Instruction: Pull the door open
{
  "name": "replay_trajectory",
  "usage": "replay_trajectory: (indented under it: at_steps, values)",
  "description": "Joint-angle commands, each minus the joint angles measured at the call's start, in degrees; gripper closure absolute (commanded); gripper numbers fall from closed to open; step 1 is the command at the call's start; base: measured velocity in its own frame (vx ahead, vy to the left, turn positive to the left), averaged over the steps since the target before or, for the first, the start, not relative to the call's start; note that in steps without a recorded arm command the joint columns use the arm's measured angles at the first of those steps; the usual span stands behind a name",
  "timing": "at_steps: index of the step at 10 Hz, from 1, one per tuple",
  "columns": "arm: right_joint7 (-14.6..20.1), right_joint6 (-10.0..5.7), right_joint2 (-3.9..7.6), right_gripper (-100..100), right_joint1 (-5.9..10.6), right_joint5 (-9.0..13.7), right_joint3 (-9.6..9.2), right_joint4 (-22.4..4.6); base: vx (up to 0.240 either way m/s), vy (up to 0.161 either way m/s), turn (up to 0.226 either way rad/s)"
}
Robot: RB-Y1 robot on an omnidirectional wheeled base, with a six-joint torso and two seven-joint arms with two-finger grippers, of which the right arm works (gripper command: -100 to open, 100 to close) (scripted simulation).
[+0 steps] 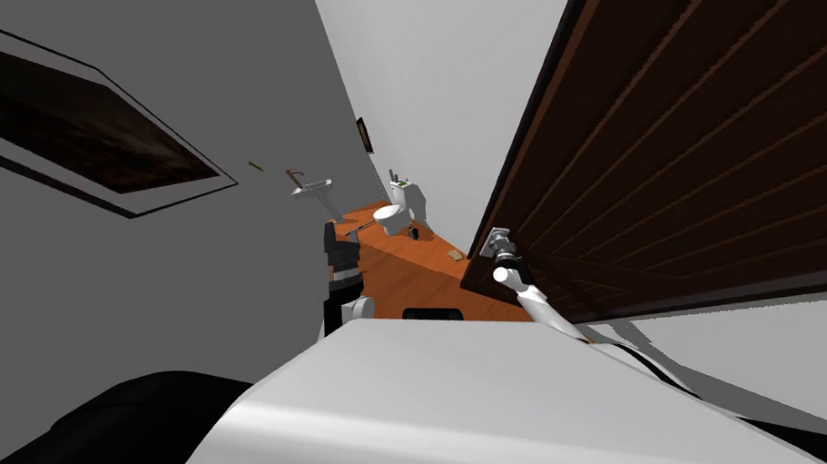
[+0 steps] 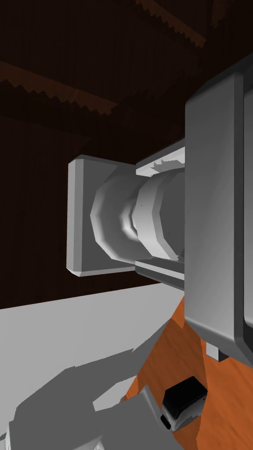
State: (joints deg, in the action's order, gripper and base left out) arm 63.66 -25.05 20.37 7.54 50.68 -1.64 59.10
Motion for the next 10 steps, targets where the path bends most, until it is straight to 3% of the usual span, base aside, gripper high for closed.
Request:
replay_trajectory:
  at_steps: [1, 6, 7, 10]
  values:
    - [0.7, 0.11, 0.31, 100, -0.18, -0.1, -1.12, 0.5, -0.229, -0.065, 0.107]
    - [2.9, 0.28, 2.05, 100, -1.55, -0.2, -4.09, 2.5, -0.228, -0.046, 0.103]
    - [2.4, 0.49, 1.85, 100, -1.48, -0.2, -3.63, 2.5, -0.092, -0.010, 0.021]
    - [4.1, 0.30, 3.18, 100, -2.44, -0.3, -5.82, 3.6, -0.172, -0.034, 0.096]
